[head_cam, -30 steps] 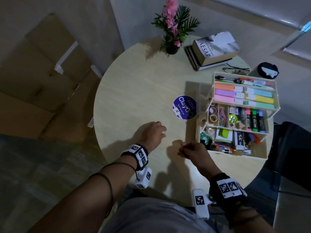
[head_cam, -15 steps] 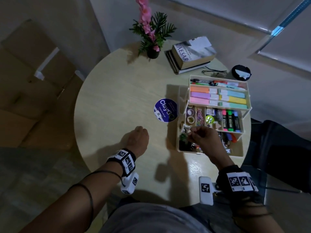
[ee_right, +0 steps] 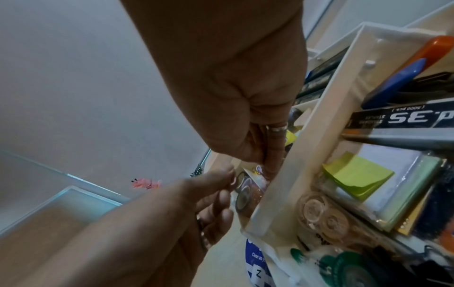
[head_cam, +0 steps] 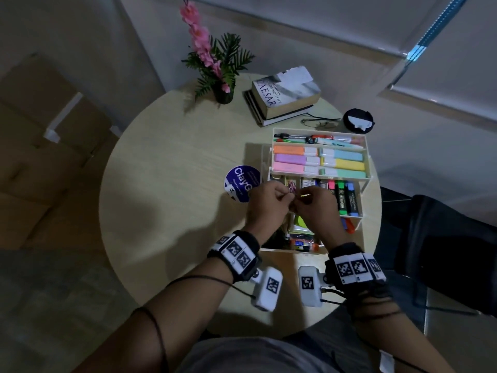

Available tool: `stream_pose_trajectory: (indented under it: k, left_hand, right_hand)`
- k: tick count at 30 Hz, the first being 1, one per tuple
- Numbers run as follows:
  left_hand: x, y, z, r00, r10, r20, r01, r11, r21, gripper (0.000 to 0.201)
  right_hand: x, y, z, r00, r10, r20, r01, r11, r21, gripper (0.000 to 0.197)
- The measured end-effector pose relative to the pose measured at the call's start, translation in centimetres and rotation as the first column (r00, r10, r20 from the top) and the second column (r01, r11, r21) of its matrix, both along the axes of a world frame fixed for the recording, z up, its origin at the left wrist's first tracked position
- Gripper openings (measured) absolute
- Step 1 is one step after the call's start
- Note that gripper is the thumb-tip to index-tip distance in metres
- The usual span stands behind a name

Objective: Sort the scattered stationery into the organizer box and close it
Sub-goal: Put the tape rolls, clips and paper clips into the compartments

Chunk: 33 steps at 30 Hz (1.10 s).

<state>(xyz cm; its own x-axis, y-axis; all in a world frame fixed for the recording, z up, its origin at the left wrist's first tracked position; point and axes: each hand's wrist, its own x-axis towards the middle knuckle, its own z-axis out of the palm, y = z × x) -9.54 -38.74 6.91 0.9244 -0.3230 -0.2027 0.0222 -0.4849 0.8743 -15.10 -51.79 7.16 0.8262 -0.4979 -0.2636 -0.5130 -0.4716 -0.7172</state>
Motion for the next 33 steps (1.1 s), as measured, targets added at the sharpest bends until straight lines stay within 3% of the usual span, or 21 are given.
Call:
stream_pose_trajectory:
  k: [10,17,20,23,28,31,33]
  left_hand:
    - [-0.4,-2.4,-0.3,0.997,-0.008,0.078,-0.012,0.969,0.247,0.004]
    - [-0.8,-3.1,-0.1,0.982,-0.066,0.178,-0.006,0.926,0.377,0.008]
    - [-0.8,-3.0,-0.4,0.971,-0.098,0.219,0.005,0.920,0.392,0.007]
    - [-0.9,-2.6,-0.4,0.963,-0.119,0.240,0.023,0.930,0.366,0.006]
    - [0.1,-1.7,-0.6,0.985,0.002,0.174,-0.036,0.981,0.191,0.005]
    - [1.5,-1.2,0.6,0.964,0.186,0.188,-0.200,0.978,0.059,0.007]
    - [3.0,-0.8,1.3,0.914,0.339,0.222,-0.340,0.940,-0.039,0.015]
  right_hand:
    - [-1.1,-1.7,0.3,0.982,0.180,0.065,-0.179,0.984,-0.017,0.018]
    - [-1.7,-2.6,-0.2,0.974,0.191,0.118,-0.198,0.979,0.054,0.023]
    - [-2.4,-3.2,-0.4,0.972,0.117,0.205,-0.139,0.986,0.093,0.018]
    - [-3.2,-4.6,-0.7,0.962,0.002,0.274,-0.048,0.986,0.162,0.018]
    - [-4.1,-7.8,0.8,0.895,-0.192,0.401,0.120,0.973,0.197,0.013]
    - [-4.1,-10.3,2.2,0.810,-0.287,0.512,0.273,0.956,0.105,0.014]
    - [-3.7,-12.3,2.4,0.821,-0.329,0.466,0.345,0.937,0.054,0.012]
